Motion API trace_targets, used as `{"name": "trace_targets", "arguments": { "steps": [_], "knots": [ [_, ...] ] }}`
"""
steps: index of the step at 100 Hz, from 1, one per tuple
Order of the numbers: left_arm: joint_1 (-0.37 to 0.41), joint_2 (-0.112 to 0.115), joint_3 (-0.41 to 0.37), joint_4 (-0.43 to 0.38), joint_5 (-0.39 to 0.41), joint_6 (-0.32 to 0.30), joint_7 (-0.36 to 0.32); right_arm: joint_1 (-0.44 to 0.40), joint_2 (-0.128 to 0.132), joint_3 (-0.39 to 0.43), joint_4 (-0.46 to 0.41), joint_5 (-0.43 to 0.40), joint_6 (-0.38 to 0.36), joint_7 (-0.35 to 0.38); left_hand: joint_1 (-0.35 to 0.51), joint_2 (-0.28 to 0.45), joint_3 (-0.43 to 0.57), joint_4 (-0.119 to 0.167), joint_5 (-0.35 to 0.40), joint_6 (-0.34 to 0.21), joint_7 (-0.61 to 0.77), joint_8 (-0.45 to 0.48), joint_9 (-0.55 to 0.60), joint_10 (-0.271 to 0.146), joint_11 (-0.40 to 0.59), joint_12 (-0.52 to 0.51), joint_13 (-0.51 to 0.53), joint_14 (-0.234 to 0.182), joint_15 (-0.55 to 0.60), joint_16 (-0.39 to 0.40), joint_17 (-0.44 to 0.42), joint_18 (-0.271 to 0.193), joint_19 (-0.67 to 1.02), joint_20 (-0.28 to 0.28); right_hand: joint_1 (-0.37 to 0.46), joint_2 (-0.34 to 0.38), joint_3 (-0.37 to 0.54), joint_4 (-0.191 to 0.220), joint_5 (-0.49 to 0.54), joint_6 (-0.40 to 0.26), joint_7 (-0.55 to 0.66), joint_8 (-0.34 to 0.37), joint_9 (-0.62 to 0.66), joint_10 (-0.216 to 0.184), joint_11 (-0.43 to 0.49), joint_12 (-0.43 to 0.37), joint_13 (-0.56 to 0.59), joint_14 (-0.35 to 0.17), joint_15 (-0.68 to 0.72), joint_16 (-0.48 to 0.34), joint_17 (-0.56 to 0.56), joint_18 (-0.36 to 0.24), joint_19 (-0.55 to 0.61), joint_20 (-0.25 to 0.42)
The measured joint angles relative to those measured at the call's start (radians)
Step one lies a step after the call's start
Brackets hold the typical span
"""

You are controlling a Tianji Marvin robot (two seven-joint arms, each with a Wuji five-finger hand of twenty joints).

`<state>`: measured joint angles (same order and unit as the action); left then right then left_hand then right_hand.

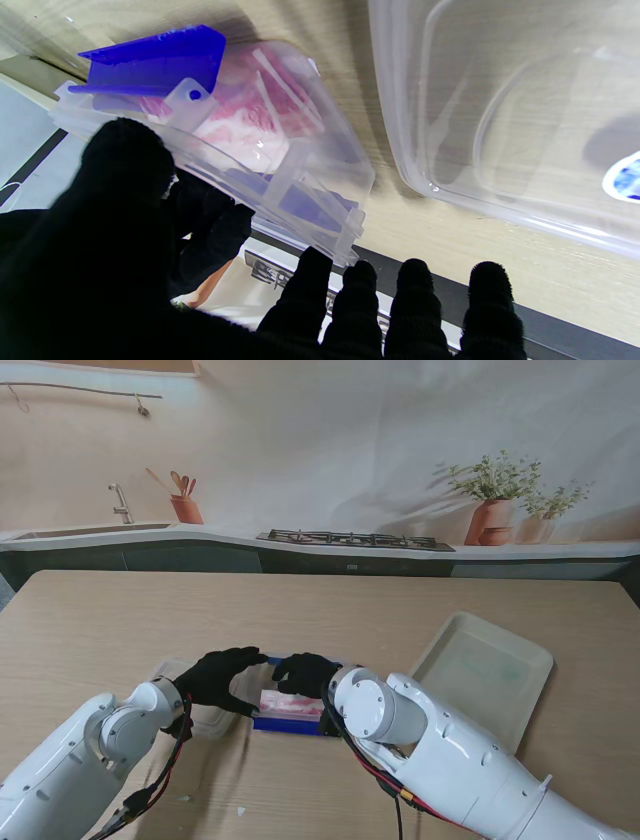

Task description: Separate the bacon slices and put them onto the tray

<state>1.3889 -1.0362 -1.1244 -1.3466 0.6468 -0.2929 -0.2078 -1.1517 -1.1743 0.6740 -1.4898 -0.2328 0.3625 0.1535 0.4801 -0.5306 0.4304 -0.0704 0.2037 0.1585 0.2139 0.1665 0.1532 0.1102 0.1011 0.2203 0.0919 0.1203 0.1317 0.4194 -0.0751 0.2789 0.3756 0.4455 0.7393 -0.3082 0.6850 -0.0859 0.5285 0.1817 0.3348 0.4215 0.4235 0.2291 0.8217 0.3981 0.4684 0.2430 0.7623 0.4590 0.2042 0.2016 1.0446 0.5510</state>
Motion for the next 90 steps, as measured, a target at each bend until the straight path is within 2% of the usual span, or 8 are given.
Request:
{"name": "trace_targets", "arguments": {
  "steps": [16,36,43,50,79,90],
  "knots": [
    [0.000,0.000,0.001,0.001,0.000,0.003,0.000,0.010,0.010,-0.004,-0.001,-0.024,-0.019,0.028,-0.009,0.000,0.000,0.000,0.000,0.000,0.000,0.000,0.001,0.000,0.000,0.000,0.000,0.000,0.000,0.000,0.000,0.000,0.000,0.000,0.011,-0.062,0.065,0.000,0.000,0.000,0.021,0.000,0.001,0.000,0.040,0.016,0.011,-0.017,0.032,0.016,0.033,0.000,0.015,0.000],
    [0.000,0.000,0.001,0.001,0.000,0.004,0.001,0.034,0.034,-0.029,-0.011,-0.087,-0.046,0.078,-0.011,0.000,0.000,-0.001,0.000,0.000,0.000,0.000,0.001,0.000,0.000,0.000,0.000,0.000,0.000,0.000,0.000,0.000,0.000,0.000,0.023,-0.132,0.126,0.000,0.000,0.000,0.045,0.007,0.010,0.000,0.078,0.030,0.021,-0.041,0.088,0.045,0.045,0.000,0.017,-0.002],
    [-0.001,0.000,0.002,0.003,-0.001,0.004,0.002,0.039,0.036,-0.033,-0.009,-0.086,-0.047,0.078,-0.015,0.000,0.000,-0.001,0.000,0.000,0.000,0.000,0.001,0.000,0.000,0.000,0.000,0.000,0.000,0.000,0.000,0.000,0.000,0.000,0.023,-0.137,0.137,0.000,0.001,0.000,0.048,0.008,0.010,0.000,0.106,0.042,0.083,-0.040,0.178,0.075,0.048,0.000,0.036,-0.002],
    [-0.002,0.000,0.003,0.005,-0.002,0.004,0.003,0.043,0.036,-0.041,-0.005,-0.087,-0.047,0.080,-0.021,0.000,0.000,-0.001,0.000,0.000,0.000,0.000,0.001,0.000,0.000,0.000,0.000,0.000,0.000,0.000,0.000,0.000,0.000,0.000,0.023,-0.144,0.139,0.000,0.003,0.000,0.057,0.008,0.010,0.000,0.131,0.063,0.087,-0.039,0.226,0.096,0.048,-0.001,0.046,-0.002],
    [-0.003,0.000,0.004,0.007,-0.002,0.004,0.003,0.078,0.037,-0.078,0.024,-0.094,-0.050,0.107,-0.024,0.000,0.000,-0.001,0.000,0.000,0.001,0.000,0.002,0.000,0.001,0.000,0.000,0.000,0.000,0.000,0.000,0.000,0.000,0.000,0.021,-0.180,0.158,0.000,0.079,-0.013,0.082,0.011,0.011,-0.001,0.154,0.106,0.087,-0.039,0.251,0.108,0.032,-0.001,0.049,-0.002],
    [-0.003,0.000,0.004,0.007,-0.002,0.004,0.002,0.087,0.037,-0.085,0.031,-0.094,-0.051,0.112,-0.024,0.000,0.000,-0.001,0.000,0.000,0.001,0.000,0.002,0.000,0.001,0.000,0.000,0.000,0.000,0.000,0.000,0.000,0.000,0.000,0.020,-0.194,0.177,0.000,0.119,-0.039,0.117,0.046,0.032,-0.003,0.167,0.145,0.098,-0.039,0.268,0.113,0.037,-0.001,0.062,-0.002]
  ]
}}
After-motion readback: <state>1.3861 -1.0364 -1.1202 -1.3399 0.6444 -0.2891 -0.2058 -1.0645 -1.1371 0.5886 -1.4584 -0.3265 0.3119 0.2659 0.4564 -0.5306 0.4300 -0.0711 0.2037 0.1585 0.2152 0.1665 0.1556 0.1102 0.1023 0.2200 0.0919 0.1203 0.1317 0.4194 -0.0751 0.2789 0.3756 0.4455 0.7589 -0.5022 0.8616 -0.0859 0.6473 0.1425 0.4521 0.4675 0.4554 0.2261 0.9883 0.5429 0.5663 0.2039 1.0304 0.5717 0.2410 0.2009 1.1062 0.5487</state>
